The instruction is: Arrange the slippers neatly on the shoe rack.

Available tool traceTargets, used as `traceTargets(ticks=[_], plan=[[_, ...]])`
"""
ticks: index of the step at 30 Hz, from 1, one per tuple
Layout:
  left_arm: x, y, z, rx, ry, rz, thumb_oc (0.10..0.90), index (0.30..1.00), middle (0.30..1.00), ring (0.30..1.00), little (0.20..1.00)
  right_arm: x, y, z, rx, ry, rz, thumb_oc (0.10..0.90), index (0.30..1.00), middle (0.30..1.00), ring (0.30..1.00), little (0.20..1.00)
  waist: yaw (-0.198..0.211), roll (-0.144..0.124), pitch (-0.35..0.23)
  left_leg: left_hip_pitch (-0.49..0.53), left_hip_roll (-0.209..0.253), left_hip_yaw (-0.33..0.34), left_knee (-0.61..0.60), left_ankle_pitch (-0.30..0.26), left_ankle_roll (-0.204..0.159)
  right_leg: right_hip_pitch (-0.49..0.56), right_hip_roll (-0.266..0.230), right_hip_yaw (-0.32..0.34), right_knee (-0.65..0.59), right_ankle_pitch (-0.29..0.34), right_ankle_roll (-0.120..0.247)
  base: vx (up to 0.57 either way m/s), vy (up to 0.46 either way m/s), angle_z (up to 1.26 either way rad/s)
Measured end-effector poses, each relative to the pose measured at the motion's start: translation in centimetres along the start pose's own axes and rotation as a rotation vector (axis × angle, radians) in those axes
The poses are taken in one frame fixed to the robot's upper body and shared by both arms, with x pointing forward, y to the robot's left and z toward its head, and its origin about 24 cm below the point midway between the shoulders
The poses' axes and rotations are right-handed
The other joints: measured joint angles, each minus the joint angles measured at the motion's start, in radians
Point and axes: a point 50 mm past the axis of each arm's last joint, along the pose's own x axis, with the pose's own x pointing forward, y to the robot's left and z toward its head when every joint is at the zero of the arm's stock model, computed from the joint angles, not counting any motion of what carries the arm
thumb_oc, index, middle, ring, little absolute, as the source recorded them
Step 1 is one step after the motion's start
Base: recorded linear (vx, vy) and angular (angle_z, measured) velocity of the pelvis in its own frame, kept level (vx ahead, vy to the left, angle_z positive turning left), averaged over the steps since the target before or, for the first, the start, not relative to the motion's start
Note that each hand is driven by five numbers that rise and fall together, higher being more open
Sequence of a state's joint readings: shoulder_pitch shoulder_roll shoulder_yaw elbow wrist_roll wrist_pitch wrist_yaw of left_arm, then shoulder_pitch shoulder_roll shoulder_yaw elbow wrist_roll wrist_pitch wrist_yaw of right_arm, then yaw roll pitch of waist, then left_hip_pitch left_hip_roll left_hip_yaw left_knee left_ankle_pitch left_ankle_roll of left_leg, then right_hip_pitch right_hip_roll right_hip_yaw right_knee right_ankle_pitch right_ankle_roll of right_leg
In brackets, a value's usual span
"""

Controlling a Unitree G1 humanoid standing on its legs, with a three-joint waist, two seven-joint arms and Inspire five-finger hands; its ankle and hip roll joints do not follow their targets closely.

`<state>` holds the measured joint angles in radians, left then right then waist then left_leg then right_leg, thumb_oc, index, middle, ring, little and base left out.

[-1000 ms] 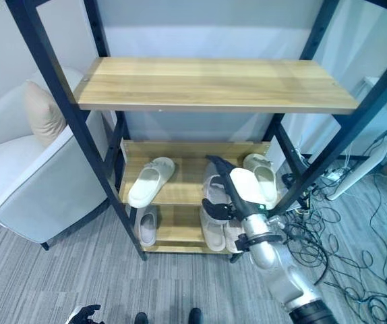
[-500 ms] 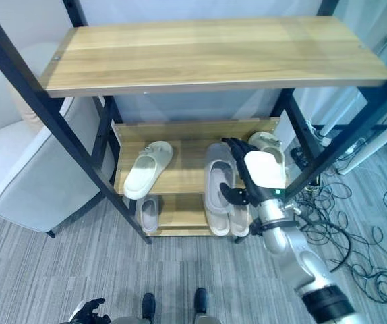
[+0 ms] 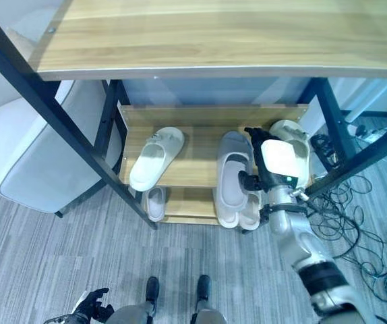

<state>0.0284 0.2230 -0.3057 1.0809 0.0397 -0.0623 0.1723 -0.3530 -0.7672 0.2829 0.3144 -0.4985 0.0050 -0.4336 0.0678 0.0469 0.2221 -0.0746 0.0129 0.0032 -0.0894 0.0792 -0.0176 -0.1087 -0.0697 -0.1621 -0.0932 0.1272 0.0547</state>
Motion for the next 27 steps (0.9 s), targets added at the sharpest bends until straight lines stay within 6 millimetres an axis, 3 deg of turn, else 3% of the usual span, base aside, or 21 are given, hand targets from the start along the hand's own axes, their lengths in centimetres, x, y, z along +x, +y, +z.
traceTargets(ticks=[5,6,7,8,22,27], plan=[[0.1,0.1,0.4,-0.011,-0.011,0.005,0.8,0.9,0.9,0.9,0.9,1.1,-0.2,0.4,-0.015,-0.009,-0.017,0.8,0.9,0.9,0.9,0.9,0.014,-0.006,0.008,-0.015,0.001,-0.014,0.0,0.007,-0.004,-0.005,0.0,-0.022,0.0,0.0,0.0,-0.01,-0.007,0.1],[0.1,0.3,0.5,-0.011,-0.018,0.009,0.8,0.9,0.9,0.9,0.9,1.5,-0.3,0.5,-0.016,-0.011,-0.027,0.624,0.636,0.636,0.636,0.636,0.019,-0.008,0.016,-0.015,0.001,-0.016,0.0,0.008,-0.004,-0.005,0.0,-0.023,0.0,0.0,0.0,0.0,-0.01,0.07],[0.2,0.4,0.7,-0.012,-0.023,0.018,0.8,0.9,0.9,0.9,0.9,2.0,-0.4,0.6,-0.021,-0.009,-0.038,0.53,0.495,0.495,0.495,0.495,0.025,-0.012,0.024,-0.015,0.001,-0.02,0.0,0.01,-0.005,-0.005,0.0,-0.024,0.0,0.0,0.0,0.0,-0.014,0.06],[0.2,0.4,0.8,-0.013,-0.025,0.021,0.8,0.9,0.9,0.9,0.9,2.1,-0.4,0.5,-0.025,-0.005,-0.039,0.405,0.307,0.307,0.307,0.307,0.028,-0.013,0.025,-0.017,0.001,-0.025,0.0,0.011,-0.006,-0.004,0.0,-0.025,0.0,0.0,0.0,0.0,-0.015,0.11],[0.2,0.6,0.7,-0.011,-0.024,0.026,0.8,0.9,0.9,0.9,0.9,2.4,-0.7,0.9,-0.002,-0.005,-0.077,0.4,0.3,0.3,0.3,0.3,0.036,-0.023,0.031,-0.008,0.0,-0.052,0.0,0.019,-0.008,0.018,-0.001,-0.051,0.0,-0.002,0.002,0.0,-0.003,0.06],[0.2,0.6,0.6,-0.009,-0.019,0.026,0.8,0.9,0.9,0.9,0.9,1.7,-0.6,1.2,0.022,-0.018,-0.075,0.4,0.3,0.3,0.3,0.3,0.029,-0.024,0.032,0.0,0.0,-0.051,0.0,0.019,-0.008,0.024,-0.002,-0.05,0.0,-0.002,0.002,0.0,0.0,0.0]])
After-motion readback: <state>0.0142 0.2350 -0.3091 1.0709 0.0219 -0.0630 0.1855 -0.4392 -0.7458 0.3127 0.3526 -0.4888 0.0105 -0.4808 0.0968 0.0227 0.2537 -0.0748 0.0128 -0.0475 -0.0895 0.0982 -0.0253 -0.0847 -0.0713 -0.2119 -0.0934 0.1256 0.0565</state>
